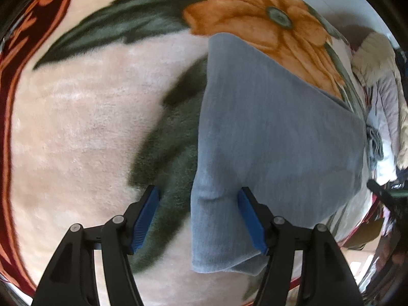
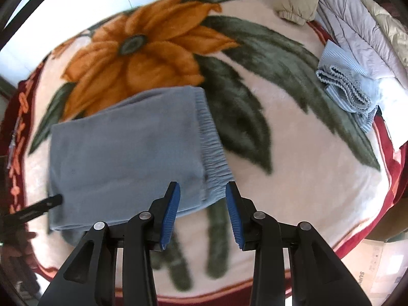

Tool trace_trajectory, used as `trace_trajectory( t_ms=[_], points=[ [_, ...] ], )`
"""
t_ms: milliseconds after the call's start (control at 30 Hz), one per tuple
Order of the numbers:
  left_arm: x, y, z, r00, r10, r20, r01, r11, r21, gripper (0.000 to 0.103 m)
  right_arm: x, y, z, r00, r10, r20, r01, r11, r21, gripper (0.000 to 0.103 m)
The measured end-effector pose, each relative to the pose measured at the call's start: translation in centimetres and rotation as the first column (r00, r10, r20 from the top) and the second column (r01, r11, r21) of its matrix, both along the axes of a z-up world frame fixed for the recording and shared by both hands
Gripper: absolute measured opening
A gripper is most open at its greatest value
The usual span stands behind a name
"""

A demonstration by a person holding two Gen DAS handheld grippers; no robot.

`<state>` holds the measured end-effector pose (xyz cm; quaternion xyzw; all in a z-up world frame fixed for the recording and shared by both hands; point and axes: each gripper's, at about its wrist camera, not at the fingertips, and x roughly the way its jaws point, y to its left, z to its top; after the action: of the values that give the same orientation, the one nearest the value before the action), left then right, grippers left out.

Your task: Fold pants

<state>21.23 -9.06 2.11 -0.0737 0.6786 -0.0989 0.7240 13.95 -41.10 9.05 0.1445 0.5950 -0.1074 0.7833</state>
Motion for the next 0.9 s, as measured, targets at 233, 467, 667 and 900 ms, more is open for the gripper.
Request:
trace_trajectory(
  t_ms=[233,467,667,900],
  points=[
    [-0.3,-0.3,-0.3,1.000,-0.015,0.009,0.016,1.000,-0.014,0.071,1.3,4.0,0.3,0.998,0.060,0.030,-0.062,0.996,0.062,0.037],
    [-0.5,-0.4,-0.2,0.999,-0.031,0.022,0.032,0.999,-0.041,0.065,2.1,8.0,-4.1,0.996,0.084,-0.029,-0.080,0.991,0.108,0.037],
    [-0.6,-0.7,-0.1,0.996,-0.074,0.048,0.077,0.995,-0.061,0.052,2.0,8.9,-5.1,0.994,0.092,-0.064,-0.087,0.994,0.066,0.037],
    [-0.2,-0.7,0.7,0.997,-0.076,0.029,0.079,0.986,-0.148,0.015,0.0,7.6,-2.6,0.999,0.042,-0.030,-0.039,0.994,0.102,0.037]
  ],
)
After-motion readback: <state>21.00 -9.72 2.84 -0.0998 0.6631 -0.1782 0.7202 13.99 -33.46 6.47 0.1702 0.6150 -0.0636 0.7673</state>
